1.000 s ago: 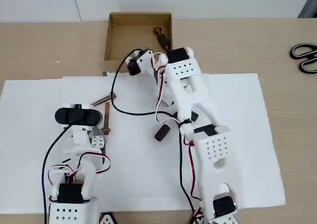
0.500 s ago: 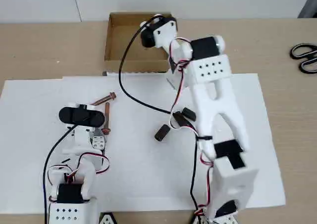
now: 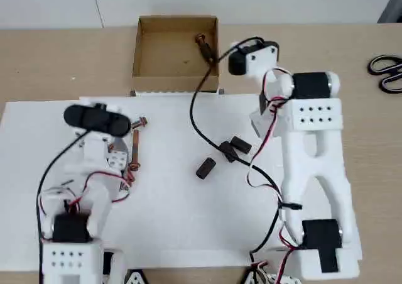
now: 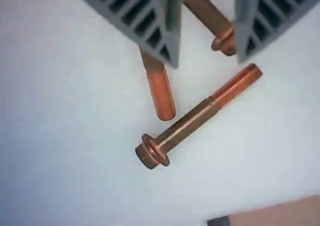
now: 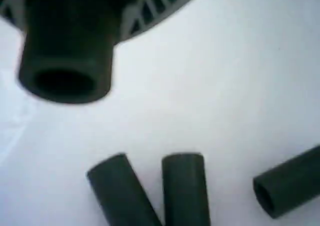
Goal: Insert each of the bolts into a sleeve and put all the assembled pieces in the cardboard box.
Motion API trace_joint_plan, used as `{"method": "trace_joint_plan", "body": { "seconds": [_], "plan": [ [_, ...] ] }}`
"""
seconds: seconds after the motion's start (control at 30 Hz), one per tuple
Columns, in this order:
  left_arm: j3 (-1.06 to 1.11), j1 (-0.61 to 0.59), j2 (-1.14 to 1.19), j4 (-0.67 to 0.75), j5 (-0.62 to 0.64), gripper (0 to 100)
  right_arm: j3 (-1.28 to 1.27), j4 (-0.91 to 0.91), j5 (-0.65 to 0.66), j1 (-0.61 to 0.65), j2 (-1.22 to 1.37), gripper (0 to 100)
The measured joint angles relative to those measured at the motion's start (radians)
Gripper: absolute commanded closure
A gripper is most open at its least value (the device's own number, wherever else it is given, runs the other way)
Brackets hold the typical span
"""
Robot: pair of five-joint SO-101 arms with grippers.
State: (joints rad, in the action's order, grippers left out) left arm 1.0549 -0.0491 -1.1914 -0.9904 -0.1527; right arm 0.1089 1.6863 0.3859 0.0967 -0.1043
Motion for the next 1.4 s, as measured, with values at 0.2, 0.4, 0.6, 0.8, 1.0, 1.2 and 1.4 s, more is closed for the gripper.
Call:
{"method": "trace_joint_plan", "body": {
  "seconds": [0.2, 0.4, 0.6, 0.8, 1.0, 1.2, 1.4],
  "plan": [
    [-0.336, 0.0, 0.41, -0.081, -0.112, 92, -0.172, 0.0, 0.0, -0.054, -0.094, 99.5],
    [-0.635, 0.0, 0.79, -0.224, -0.222, 92, -0.322, -0.011, 0.0, -0.104, -0.176, 99.4],
    [-0.891, 0.0, 1.138, -0.347, -0.393, 92, -0.473, -0.058, 0.0, -0.109, -0.253, 99.4],
    [-1.154, 0.0, 1.402, -0.439, -0.534, 88, -0.612, -0.117, 0.0, -0.109, -0.319, 99.4],
    [-1.409, 0.0, 1.619, -0.559, -0.651, 88, -0.717, -0.172, -0.006, -0.109, -0.345, 99.4],
    [-1.666, 0.0, 1.838, -0.694, -0.712, 88, -0.741, -0.193, -0.006, -0.109, -0.348, 99.4],
    [-1.867, 0.0, 2.001, -0.73, -0.717, 88, -0.741, -0.193, -0.006, -0.109, -0.348, 99.4]
  ]
}}
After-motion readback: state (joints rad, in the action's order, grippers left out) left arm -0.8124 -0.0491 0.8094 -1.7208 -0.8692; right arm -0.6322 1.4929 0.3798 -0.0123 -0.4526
